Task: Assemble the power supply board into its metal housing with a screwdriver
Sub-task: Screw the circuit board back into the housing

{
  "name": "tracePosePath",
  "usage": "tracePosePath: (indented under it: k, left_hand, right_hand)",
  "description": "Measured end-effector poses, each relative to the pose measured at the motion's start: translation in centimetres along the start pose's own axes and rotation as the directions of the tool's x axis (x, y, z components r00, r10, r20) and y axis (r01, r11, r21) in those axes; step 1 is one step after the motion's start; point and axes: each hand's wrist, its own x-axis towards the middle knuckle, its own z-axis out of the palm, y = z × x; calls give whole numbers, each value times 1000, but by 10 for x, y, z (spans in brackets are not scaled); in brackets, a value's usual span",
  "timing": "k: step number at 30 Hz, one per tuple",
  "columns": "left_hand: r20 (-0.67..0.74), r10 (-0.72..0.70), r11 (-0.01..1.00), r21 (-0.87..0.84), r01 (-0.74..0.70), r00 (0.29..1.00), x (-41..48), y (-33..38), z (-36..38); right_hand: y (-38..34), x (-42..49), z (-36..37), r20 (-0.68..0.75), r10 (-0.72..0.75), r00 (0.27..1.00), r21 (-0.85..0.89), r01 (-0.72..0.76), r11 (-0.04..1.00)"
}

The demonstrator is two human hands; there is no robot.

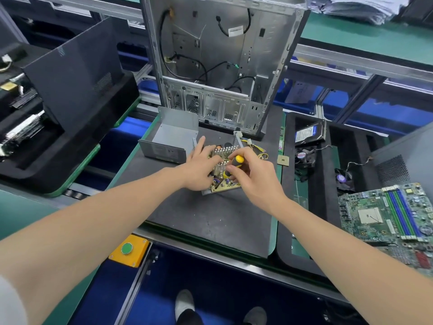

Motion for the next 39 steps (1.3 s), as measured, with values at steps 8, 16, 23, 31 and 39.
tracePosePath:
  k: [8, 16, 23, 31, 39]
  left_hand:
    - [-1, 8, 1000, 14, -8, 1000, 2, -2, 2]
    - [-5, 11, 1000, -3, -11, 1000, 4, -5, 4]
    - [-8, 9, 1000, 13, -9, 1000, 3, -4, 3]
    - [-3, 19, 1000, 17, -18, 1000, 2, -3, 1]
    - [-47, 99, 949, -297, -109, 994, -4, -12, -3]
  right_hand:
    - [-2, 2, 7, 52, -17, 999, -39, 19, 999]
    - [-1, 4, 7, 74, -15, 997, -55, 19, 998]
    - [-1, 8, 9, 94, -21, 995, -88, 29, 996]
    - [-1, 16, 9, 147, -63, 987, -138, 83, 987]
    - [-9, 33, 8, 196, -85, 977, -335, 148, 931]
